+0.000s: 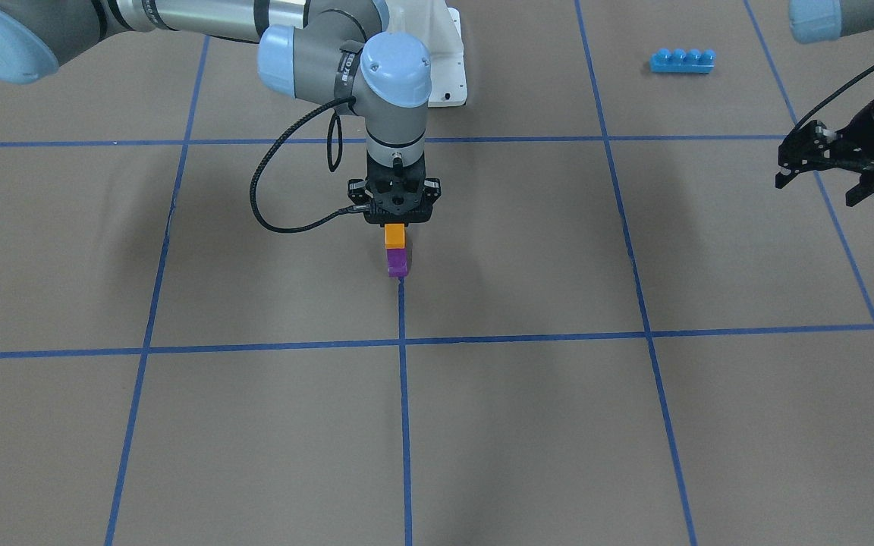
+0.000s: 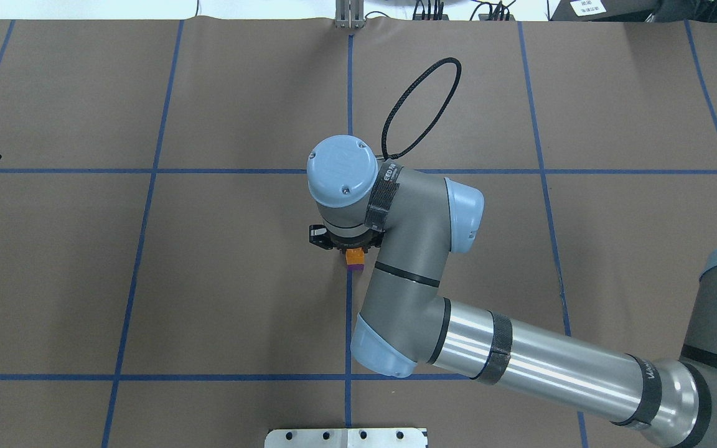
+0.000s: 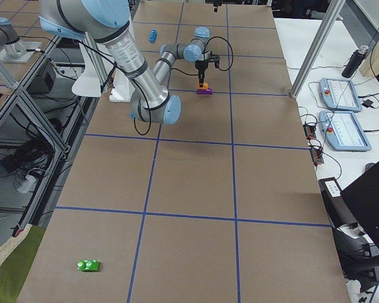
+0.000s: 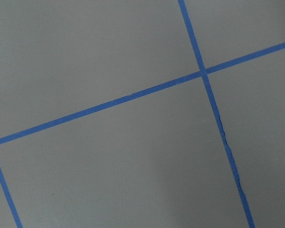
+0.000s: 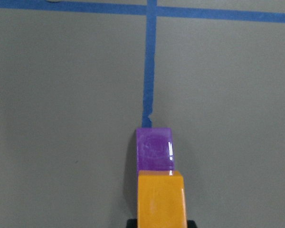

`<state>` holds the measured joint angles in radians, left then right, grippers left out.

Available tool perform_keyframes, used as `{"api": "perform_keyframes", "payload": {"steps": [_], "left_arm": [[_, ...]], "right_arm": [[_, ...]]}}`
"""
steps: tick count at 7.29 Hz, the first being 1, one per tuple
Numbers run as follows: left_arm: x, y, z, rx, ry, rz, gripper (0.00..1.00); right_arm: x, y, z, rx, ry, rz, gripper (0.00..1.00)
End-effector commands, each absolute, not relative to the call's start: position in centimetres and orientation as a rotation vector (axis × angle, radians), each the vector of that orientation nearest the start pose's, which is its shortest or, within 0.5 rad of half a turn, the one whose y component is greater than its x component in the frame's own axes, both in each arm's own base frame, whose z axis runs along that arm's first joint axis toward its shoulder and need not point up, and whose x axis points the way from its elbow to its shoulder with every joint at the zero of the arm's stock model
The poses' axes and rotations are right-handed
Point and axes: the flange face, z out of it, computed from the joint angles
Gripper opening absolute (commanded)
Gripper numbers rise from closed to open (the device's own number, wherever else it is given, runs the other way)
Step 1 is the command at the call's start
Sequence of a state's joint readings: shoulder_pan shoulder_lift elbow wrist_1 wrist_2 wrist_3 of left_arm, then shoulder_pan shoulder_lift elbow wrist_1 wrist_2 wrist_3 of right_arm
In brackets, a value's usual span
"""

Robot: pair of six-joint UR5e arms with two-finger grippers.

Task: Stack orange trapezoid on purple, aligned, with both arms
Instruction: 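Lower and align the orange block onto the purple block, then open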

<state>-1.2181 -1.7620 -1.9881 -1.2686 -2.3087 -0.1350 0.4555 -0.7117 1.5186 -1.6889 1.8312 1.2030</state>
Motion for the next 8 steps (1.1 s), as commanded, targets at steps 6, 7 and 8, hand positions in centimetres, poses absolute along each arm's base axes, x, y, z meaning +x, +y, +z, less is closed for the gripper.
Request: {"api": "perform_keyframes", "payload": {"steps": [6, 7, 8], "left_arm": [[11.75, -51.09, 39.55, 0.108, 0.784, 0.32, 1.0], [11.75, -51.09, 39.55, 0.107, 0.784, 0.318, 1.0], [11.67, -51.1, 39.55, 0.108, 0.784, 0.318, 1.0]], "right_arm": [[-61.28, -41.4, 17.18, 0.041, -0.722, -0.012, 0.0], [-61.24, -41.38, 17.21, 0.045, -0.723, -0.021, 0.1], [-61.17, -41.32, 16.82, 0.054, -0.726, -0.018, 0.99]]}}
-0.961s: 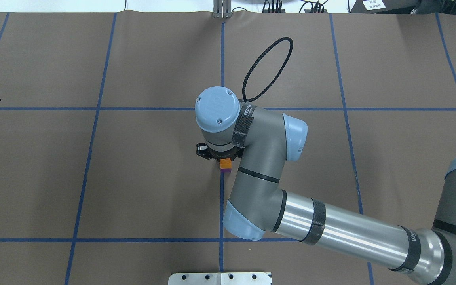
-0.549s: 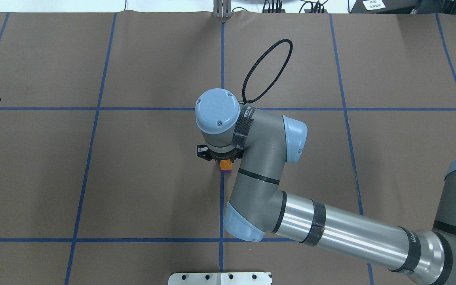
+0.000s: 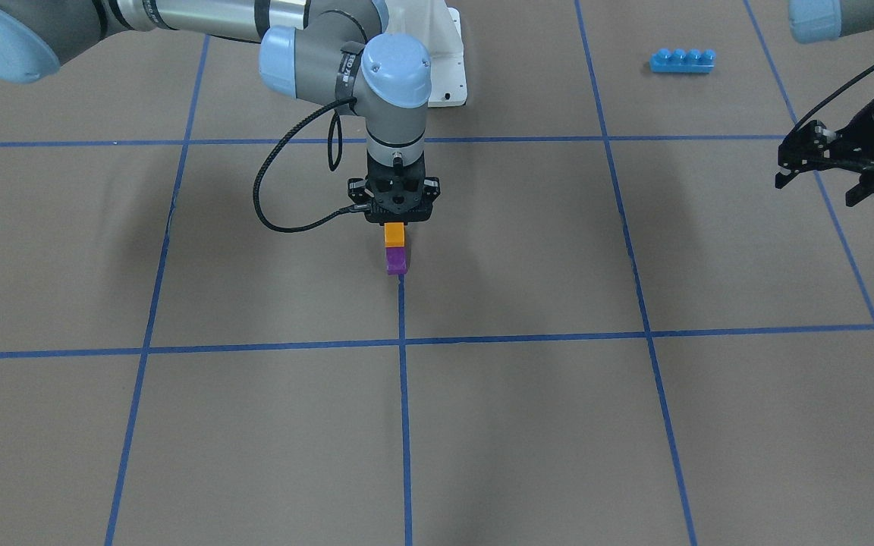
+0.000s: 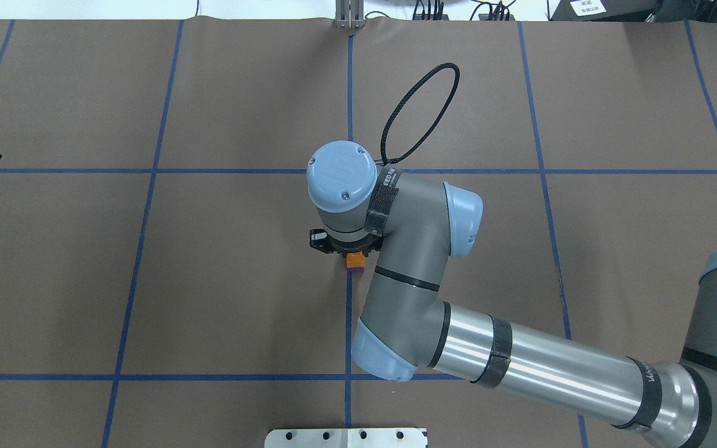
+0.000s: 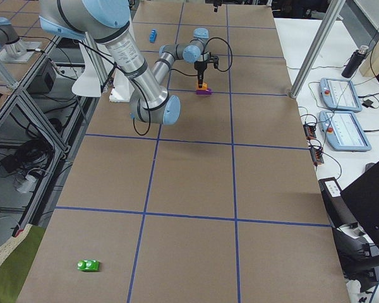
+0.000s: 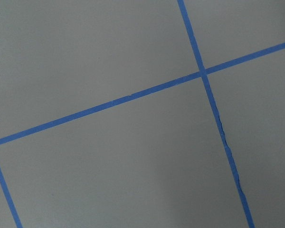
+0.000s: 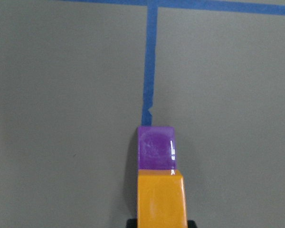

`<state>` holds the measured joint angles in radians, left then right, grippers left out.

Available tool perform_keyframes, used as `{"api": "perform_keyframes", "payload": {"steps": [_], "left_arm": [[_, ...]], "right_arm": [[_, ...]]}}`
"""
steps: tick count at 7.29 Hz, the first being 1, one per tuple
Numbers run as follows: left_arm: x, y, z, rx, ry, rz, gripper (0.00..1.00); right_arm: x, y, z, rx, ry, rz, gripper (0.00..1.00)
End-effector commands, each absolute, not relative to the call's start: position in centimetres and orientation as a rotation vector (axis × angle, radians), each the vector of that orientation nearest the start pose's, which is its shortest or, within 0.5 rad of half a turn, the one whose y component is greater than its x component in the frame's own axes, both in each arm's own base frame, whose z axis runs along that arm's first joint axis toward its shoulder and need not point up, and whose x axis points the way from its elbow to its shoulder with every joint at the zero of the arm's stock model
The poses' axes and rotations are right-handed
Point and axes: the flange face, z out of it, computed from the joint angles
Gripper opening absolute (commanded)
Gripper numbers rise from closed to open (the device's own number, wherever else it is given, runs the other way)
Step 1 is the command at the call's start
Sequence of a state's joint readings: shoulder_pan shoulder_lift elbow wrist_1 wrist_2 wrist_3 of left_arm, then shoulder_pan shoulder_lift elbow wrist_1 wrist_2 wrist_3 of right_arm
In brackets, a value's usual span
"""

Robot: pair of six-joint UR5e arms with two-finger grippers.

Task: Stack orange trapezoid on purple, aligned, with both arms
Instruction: 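Lower and align the orange block onto the purple block, then open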

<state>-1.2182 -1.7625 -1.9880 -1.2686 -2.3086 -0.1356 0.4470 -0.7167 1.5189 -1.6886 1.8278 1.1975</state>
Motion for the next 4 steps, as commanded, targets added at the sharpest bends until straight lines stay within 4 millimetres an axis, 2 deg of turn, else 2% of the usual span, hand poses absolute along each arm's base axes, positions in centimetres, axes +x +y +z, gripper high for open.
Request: {"api": "perform_keyframes", "payload": {"steps": [1, 4], "left_arm": [[11.74, -51.06, 39.48, 0.109, 0.784, 0.32, 1.0], [11.65, -51.05, 39.42, 0.111, 0.785, 0.319, 1.0]], "right_arm": [[-61.13, -41.33, 16.76, 0.058, -0.727, -0.018, 0.99], [-60.72, -41.25, 16.22, 0.063, -0.738, -0.02, 0.99]]}}
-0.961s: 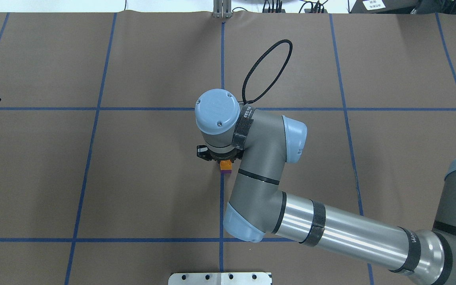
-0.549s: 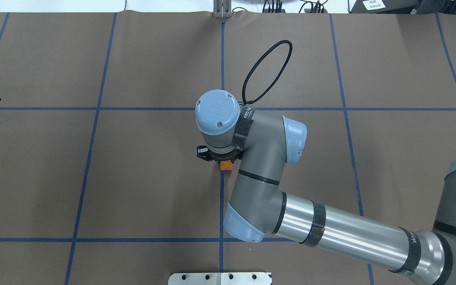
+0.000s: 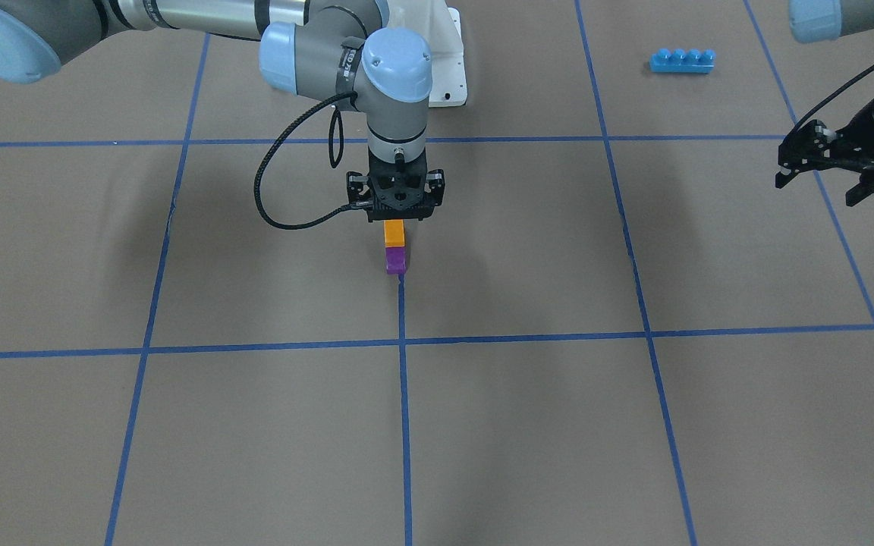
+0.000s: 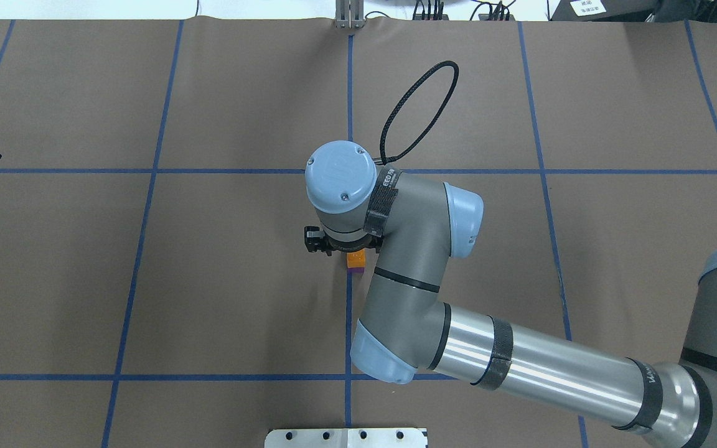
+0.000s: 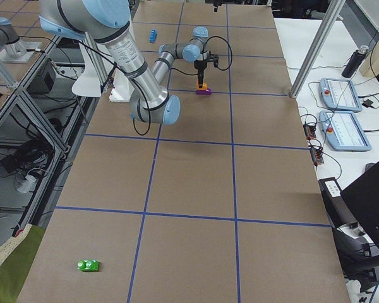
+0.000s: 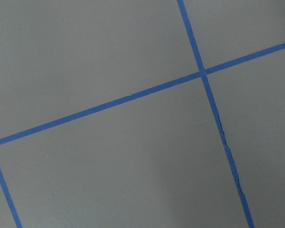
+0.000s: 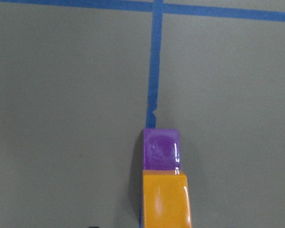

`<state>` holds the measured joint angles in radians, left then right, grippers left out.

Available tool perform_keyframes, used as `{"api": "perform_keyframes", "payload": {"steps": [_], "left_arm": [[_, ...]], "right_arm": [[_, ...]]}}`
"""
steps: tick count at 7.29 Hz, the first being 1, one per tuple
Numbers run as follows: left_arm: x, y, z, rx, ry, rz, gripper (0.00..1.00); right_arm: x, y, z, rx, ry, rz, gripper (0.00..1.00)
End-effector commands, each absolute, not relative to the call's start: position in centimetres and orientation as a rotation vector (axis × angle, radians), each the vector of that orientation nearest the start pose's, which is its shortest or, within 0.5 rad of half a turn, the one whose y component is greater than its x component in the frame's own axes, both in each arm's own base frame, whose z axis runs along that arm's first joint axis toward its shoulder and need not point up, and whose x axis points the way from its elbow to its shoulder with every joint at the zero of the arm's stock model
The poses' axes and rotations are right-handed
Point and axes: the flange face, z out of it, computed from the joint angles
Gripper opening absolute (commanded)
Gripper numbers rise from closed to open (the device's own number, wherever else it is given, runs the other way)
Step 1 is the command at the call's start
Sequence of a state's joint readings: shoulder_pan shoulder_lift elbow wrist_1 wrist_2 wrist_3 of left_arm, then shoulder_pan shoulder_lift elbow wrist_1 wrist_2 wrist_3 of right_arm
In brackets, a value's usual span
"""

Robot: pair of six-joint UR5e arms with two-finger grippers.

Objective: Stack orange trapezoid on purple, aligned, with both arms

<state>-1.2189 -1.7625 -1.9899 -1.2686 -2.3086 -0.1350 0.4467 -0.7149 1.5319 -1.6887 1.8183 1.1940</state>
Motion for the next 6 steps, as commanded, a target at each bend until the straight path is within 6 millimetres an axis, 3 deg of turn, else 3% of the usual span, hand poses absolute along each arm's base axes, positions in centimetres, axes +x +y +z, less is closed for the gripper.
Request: {"api": "perform_keyframes", "payload": {"steps": [1, 2, 3, 6], "left_arm": [[11.6, -51.1, 39.4, 0.111, 0.785, 0.318, 1.0], [11.6, -51.0, 39.3, 0.114, 0.785, 0.32, 1.0], [11.6, -51.0, 39.4, 0.113, 0.785, 0.32, 1.0], [11.2, -51.2, 39.4, 0.138, 0.783, 0.331, 1.0]], "right_arm": [[-59.9, -41.3, 15.5, 0.073, -0.755, -0.019, 0.99], [-57.9, -42.6, 15.0, 0.078, -0.771, 0.003, 0.99], [-54.9, -44.7, 16.0, 0.067, -0.783, 0.032, 1.0], [-39.9, -49.4, 22.1, 0.113, -0.773, -0.049, 0.99]]}}
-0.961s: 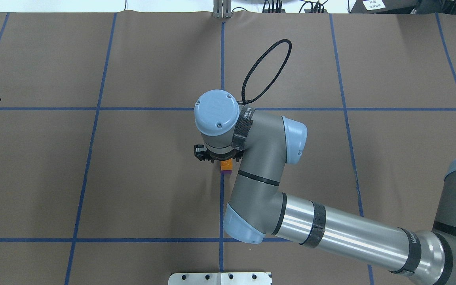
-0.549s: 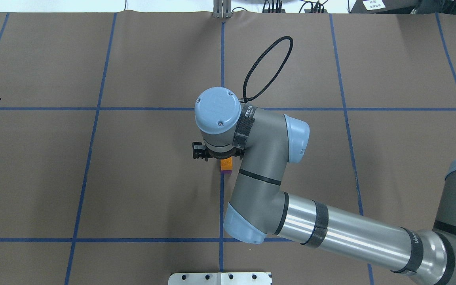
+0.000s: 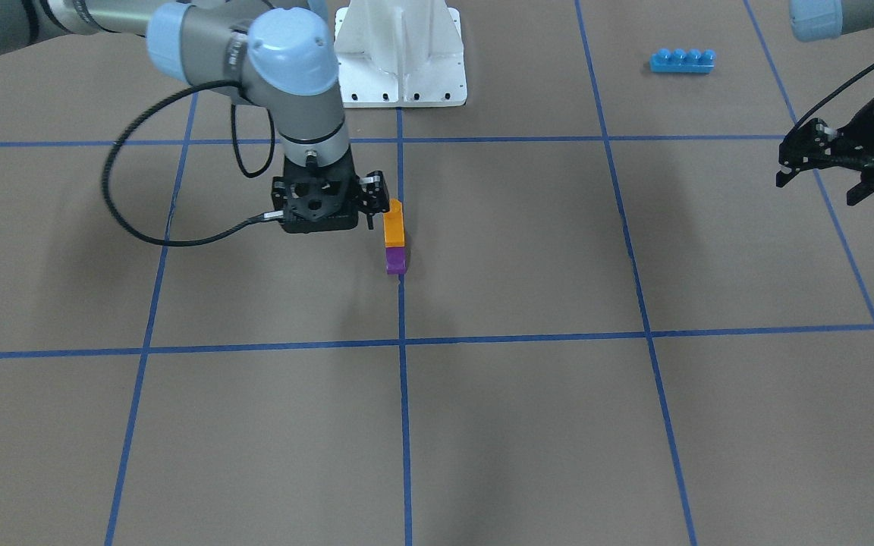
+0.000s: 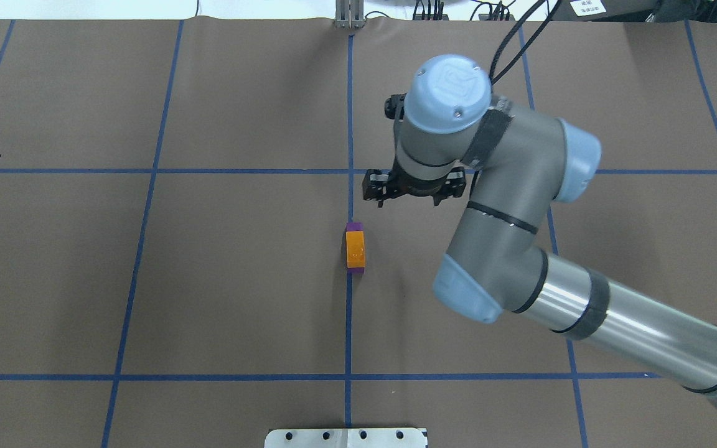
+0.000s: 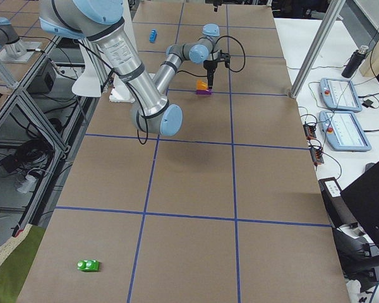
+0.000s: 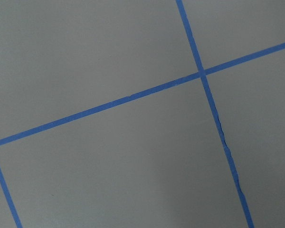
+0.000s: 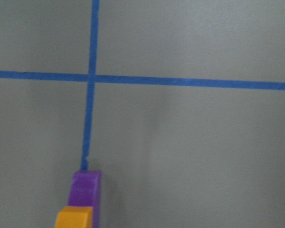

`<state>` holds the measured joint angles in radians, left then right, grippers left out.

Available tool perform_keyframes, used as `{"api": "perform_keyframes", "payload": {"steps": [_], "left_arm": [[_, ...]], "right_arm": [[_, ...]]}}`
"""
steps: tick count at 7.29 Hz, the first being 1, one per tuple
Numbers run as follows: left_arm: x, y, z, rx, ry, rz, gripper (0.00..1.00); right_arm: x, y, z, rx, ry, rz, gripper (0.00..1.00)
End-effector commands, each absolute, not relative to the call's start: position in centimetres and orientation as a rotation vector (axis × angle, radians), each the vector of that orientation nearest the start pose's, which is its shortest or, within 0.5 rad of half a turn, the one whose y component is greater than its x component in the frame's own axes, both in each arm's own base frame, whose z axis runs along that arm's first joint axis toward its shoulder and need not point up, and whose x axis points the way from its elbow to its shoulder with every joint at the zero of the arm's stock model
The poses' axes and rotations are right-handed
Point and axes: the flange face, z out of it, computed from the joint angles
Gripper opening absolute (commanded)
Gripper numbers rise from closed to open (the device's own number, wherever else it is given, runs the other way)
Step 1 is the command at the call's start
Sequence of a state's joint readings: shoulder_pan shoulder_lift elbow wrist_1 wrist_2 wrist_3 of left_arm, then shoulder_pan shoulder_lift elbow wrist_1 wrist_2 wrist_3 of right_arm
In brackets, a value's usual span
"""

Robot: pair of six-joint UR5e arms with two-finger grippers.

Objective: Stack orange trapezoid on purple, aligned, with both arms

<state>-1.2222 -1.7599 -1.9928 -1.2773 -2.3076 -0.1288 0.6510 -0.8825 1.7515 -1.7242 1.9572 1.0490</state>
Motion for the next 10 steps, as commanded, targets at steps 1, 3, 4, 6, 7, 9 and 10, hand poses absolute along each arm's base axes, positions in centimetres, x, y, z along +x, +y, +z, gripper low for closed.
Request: {"api": "perform_keyframes", "payload": {"steps": [1, 3, 4, 6, 7, 9, 10], "left_arm": [[10.6, -51.3, 39.5, 0.154, 0.779, 0.341, 1.0], [7.9, -51.7, 41.3, 0.173, 0.763, 0.362, 1.0], [5.5, -52.5, 43.2, 0.185, 0.75, 0.385, 1.0], [-0.1, -52.2, 48.9, 0.165, 0.734, 0.375, 1.0], [-2.1, -50.4, 52.9, 0.143, 0.732, 0.355, 1.0], [-3.7, -47.2, 60.5, 0.147, 0.73, 0.321, 1.0], [-4.1, -45.7, 62.4, 0.149, 0.732, 0.307, 1.0]], "right_arm": [[-34.8, -51.1, 25.2, 0.118, -0.754, -0.104, 1.0], [-24.9, -54.3, 33.0, 0.129, -0.72, -0.192, 1.0], [-19.0, -55.0, 37.9, 0.141, -0.685, -0.253, 1.0], [-8.5, -54.7, 46.9, 0.133, -0.648, -0.349, 1.0], [-4.0, -54.2, 50.6, 0.127, -0.676, -0.377, 1.0], [1.9, -51.0, 55.8, 0.099, -0.675, -0.334, 1.0], [3.8, -49.6, 57.4, 0.085, -0.674, -0.306, 1.0]]}}
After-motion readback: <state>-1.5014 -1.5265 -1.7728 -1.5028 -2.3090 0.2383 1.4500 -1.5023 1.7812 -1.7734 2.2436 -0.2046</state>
